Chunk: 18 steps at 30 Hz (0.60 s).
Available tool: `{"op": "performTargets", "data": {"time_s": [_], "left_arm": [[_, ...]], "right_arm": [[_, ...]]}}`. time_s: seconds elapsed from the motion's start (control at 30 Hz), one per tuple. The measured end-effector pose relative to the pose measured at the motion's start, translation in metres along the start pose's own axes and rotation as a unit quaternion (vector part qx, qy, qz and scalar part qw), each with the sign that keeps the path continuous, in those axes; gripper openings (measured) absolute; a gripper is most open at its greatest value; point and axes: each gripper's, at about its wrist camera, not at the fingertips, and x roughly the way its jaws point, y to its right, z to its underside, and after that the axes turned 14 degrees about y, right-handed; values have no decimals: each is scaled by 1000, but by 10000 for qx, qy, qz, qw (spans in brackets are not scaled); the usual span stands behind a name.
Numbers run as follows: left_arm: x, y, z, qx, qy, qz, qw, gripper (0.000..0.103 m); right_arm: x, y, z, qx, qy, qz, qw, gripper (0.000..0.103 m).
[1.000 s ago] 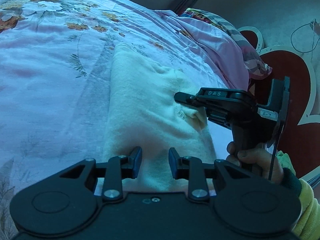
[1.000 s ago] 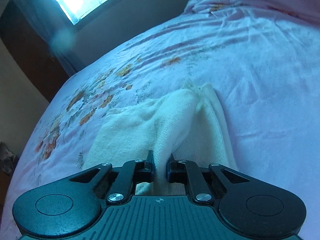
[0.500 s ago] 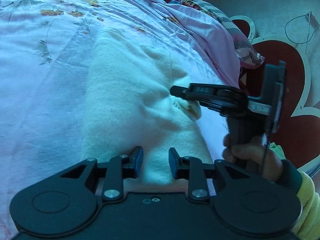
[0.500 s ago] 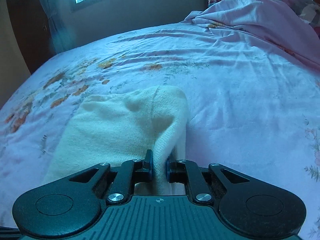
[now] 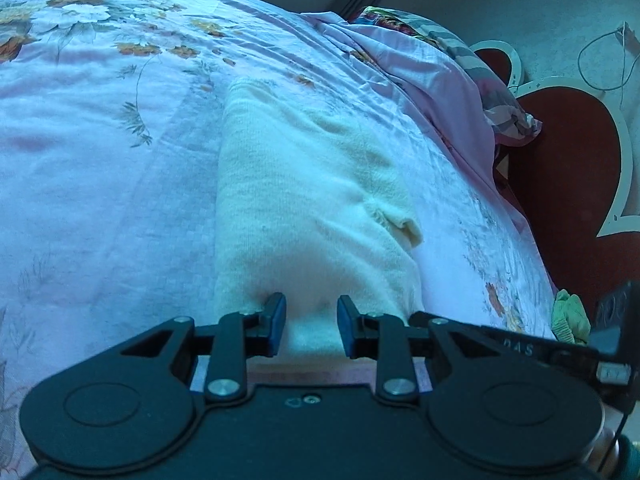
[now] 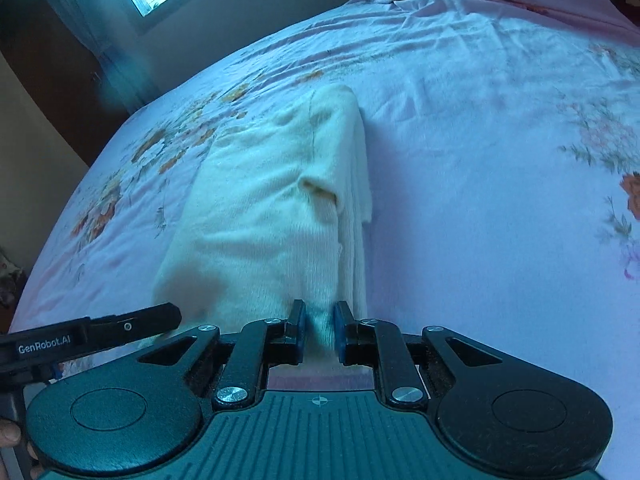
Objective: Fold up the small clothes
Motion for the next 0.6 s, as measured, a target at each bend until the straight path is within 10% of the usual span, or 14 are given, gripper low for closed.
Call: {"op": "performTargets", "data": {"time_s": [0.6], "left_arm": [[6, 3, 5, 90, -115, -96, 9998, 26]], "right_arm": [[-9, -7, 12, -136, 120, 176, 9997, 24]]}}
